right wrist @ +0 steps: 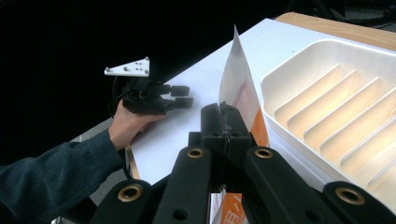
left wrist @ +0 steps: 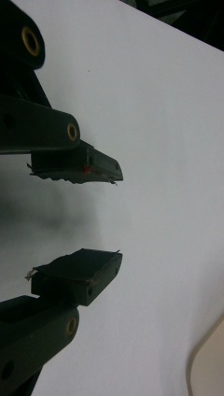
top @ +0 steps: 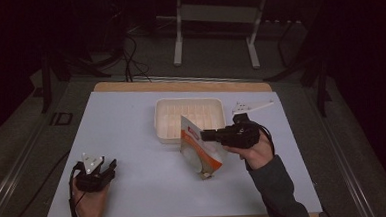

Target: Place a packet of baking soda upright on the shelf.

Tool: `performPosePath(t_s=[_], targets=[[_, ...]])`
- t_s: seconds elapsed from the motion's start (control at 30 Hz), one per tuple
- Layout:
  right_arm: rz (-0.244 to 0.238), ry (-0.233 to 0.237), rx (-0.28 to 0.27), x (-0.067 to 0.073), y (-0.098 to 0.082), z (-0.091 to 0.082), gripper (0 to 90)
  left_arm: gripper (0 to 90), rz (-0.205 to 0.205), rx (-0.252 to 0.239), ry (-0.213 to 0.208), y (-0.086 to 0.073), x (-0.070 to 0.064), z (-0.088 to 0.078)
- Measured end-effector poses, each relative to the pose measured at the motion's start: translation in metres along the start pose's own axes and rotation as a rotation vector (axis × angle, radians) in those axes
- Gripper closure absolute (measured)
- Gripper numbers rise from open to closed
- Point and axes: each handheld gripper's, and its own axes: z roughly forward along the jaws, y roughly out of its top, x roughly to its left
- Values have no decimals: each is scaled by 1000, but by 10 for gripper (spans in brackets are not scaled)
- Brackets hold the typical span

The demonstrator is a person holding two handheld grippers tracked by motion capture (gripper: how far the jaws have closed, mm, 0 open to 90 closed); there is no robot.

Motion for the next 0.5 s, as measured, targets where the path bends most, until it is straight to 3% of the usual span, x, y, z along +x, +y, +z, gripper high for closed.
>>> performPosePath(t_s=[0.5], targets=[[14, -15, -10, -5, -2, -6, 900, 541, -1, 1, 0, 0, 0, 0]])
